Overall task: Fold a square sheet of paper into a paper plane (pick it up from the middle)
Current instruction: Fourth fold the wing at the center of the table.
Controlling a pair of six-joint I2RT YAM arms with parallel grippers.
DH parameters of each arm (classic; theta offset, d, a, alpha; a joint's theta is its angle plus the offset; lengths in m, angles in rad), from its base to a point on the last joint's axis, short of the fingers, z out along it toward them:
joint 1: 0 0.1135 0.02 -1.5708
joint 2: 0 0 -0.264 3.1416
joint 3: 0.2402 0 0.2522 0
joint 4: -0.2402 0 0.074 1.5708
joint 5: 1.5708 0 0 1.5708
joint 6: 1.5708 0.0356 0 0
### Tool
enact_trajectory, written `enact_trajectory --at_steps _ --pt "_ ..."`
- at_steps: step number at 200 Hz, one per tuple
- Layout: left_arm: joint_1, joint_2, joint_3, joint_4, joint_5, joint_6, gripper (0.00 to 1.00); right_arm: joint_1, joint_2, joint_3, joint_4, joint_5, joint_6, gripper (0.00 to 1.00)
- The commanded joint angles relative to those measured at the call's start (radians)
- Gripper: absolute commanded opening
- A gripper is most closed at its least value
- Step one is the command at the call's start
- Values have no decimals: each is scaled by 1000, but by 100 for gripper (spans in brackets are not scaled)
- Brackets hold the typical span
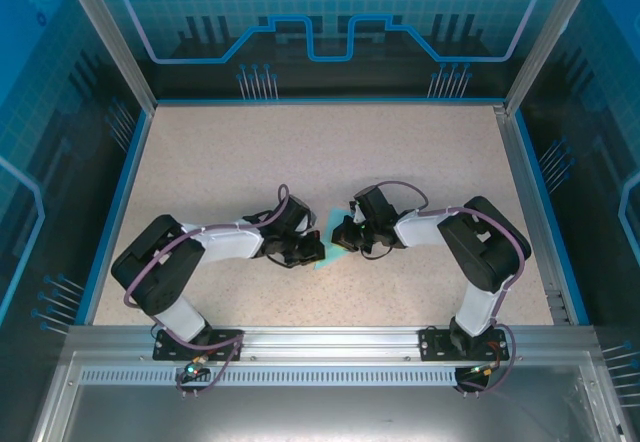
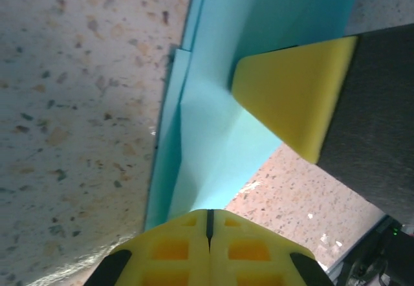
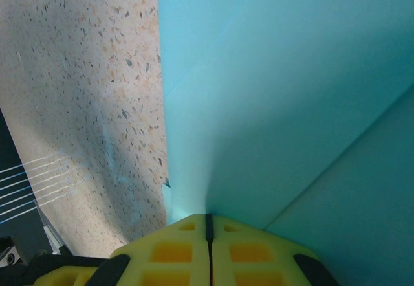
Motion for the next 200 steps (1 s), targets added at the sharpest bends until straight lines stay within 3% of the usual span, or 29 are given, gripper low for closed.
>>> enact_trajectory --at_steps 1,67,140,200 --pt "5 -2 -39 -46 -40 0 4 -6 88 -30 -150 102 -19 6" --pt "5 13 -139 6 -41 -32 1 -8 56 -30 -133 85 -57 6" --pt "5 23 -164 21 -42 -40 0 15 -182 -9 -63 -7 -289 9" --pt "5 25 -169 22 -43 -54 0 100 -103 -30 -5 -7 -216 7"
